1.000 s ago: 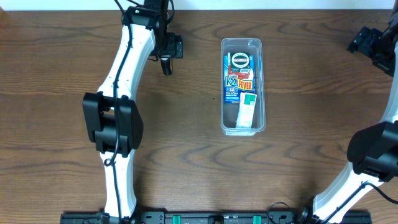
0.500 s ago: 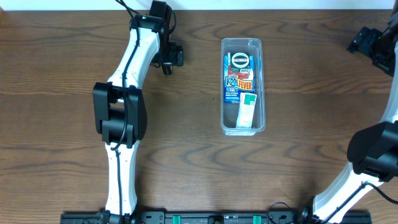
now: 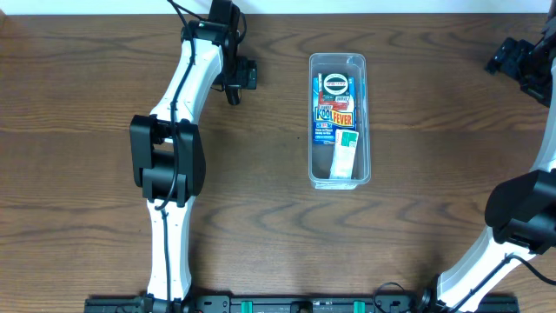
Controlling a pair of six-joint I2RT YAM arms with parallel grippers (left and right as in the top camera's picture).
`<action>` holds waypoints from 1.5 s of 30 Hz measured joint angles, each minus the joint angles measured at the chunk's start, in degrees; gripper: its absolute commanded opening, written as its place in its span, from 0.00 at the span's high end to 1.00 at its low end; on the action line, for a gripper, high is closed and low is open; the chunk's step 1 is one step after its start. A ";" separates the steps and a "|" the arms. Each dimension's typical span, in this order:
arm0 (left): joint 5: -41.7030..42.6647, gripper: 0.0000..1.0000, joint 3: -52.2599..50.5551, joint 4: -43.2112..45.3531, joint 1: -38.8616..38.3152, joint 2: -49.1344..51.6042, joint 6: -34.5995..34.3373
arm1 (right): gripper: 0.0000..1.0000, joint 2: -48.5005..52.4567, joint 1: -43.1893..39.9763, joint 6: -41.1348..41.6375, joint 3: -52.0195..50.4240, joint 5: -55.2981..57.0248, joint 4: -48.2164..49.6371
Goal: Pack container
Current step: 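Grasp the black bottle with the left gripper and lift it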
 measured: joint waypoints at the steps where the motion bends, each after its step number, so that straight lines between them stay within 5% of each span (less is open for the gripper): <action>1: 0.00 0.02 0.00 0.00 0.00 0.00 0.02 | 0.01 0.00 0.00 0.00 0.00 0.00 -0.02; 14: 0.00 0.41 0.00 -0.02 0.00 0.00 0.59 | 0.01 0.00 0.02 0.00 0.00 0.00 0.00; 19: 0.00 0.49 0.00 -0.02 0.00 0.00 0.70 | 0.01 0.00 0.00 0.00 0.00 0.00 0.00; 32: 0.02 0.64 0.00 0.85 0.00 0.00 0.79 | 0.01 0.00 0.00 0.00 0.00 0.00 -0.02; 45: 0.00 0.68 0.00 0.04 0.02 -0.02 0.76 | 0.01 0.00 0.00 0.00 0.00 0.00 -0.02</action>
